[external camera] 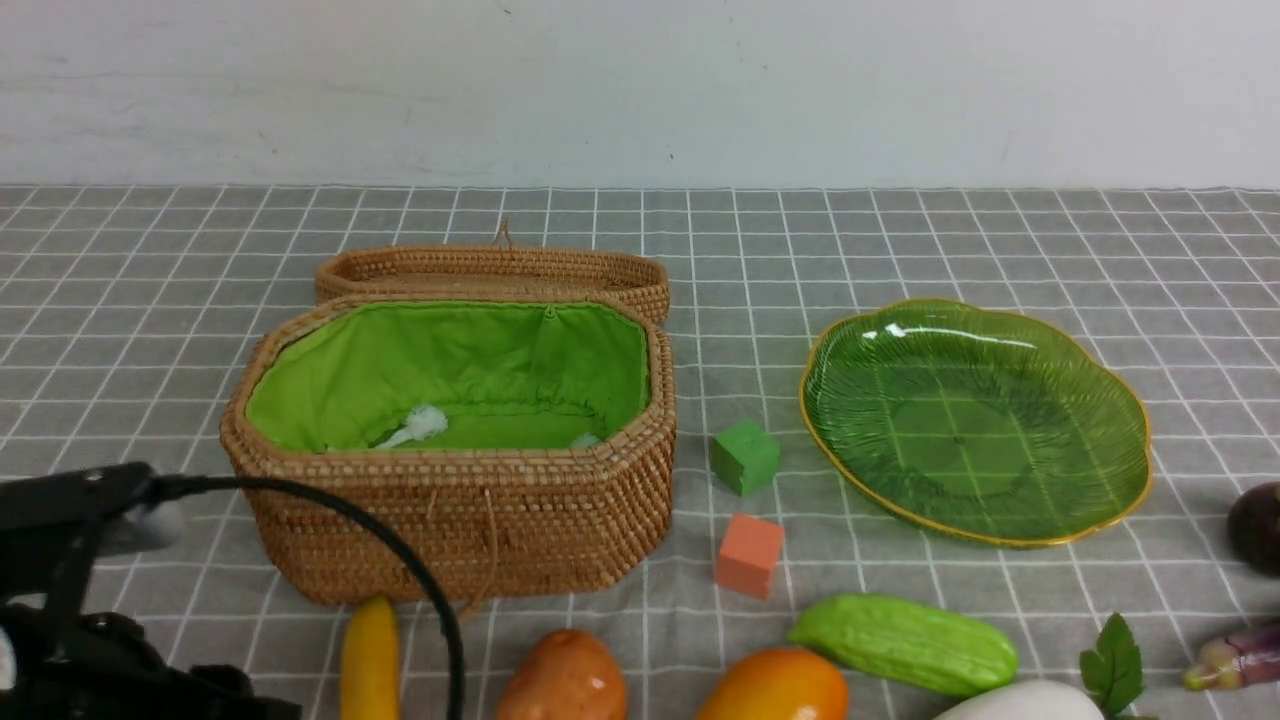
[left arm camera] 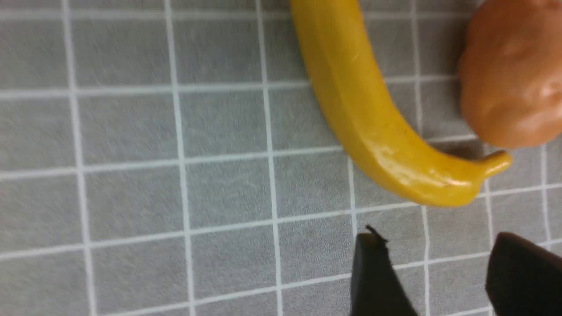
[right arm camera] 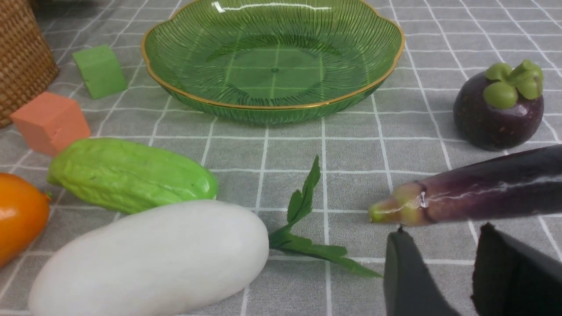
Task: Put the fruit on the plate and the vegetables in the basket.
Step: Use the left arm to grab a banana and put it into the right plate
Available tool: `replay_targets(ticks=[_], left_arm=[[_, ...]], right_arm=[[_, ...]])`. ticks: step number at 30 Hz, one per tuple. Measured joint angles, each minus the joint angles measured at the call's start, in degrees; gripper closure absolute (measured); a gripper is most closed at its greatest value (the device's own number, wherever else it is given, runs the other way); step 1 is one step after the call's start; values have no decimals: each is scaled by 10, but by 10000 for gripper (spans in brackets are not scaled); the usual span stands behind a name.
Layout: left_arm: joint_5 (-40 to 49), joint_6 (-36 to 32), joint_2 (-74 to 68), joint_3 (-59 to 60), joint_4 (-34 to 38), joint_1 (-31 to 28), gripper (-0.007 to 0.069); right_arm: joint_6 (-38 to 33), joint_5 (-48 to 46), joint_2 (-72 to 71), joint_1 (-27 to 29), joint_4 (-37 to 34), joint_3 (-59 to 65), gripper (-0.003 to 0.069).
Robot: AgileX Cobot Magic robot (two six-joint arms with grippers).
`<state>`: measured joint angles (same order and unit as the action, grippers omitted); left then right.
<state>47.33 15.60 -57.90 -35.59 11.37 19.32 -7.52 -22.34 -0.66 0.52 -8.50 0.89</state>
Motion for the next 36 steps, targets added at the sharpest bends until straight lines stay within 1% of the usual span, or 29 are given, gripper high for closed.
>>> replay_targets(ticks=[2,7,8,9,12,13,18,21,23,24,25,28,29,30,34,36], left_arm=[[-4,15,-19,-4,1,2,225],[-50,49,-116,-32,4,5,91],[-55,49,-119,-33,4,5,88],[-73,51,-145,-39,8,5,65],[-99,52,-179,-42,15,5,51],[-116,52,-216,-43,18,5,46],[-140,52,-291,-44,20,5,46],[-144,52,-326,-50,19,5,62],[-138,52,-329,-54,17,5,92],[-135,52,-329,-54,15,5,121],[-135,52,-329,-54,14,5,127],[-125,49,-322,-52,16,5,251],[-113,43,-315,-50,17,5,307],[-102,38,-306,-49,17,5,329],[-55,22,-251,-48,18,5,322],[-16,12,-205,-48,18,5,322]], right_arm=[[0,0,0,0,0,0,418],[0,0,0,0,0,0,418],[0,0,0,0,0,0,418],[0,0,0,0,0,0,418],[0,0,0,0,0,0,418],[0,0,0,0,0,0,418],[0,0,0,0,0,0,418],[0,0,0,0,0,0,418],[0,0,0,0,0,0,418],[0,0,0,0,0,0,418],[0,0,0,0,0,0,418],[0,0,0,0,0,0,418],[0,0,0,0,0,0,418],[0,0,0,0,0,0,418],[0,0,0,0,0,0,418],[0,0,0,0,0,0,418]])
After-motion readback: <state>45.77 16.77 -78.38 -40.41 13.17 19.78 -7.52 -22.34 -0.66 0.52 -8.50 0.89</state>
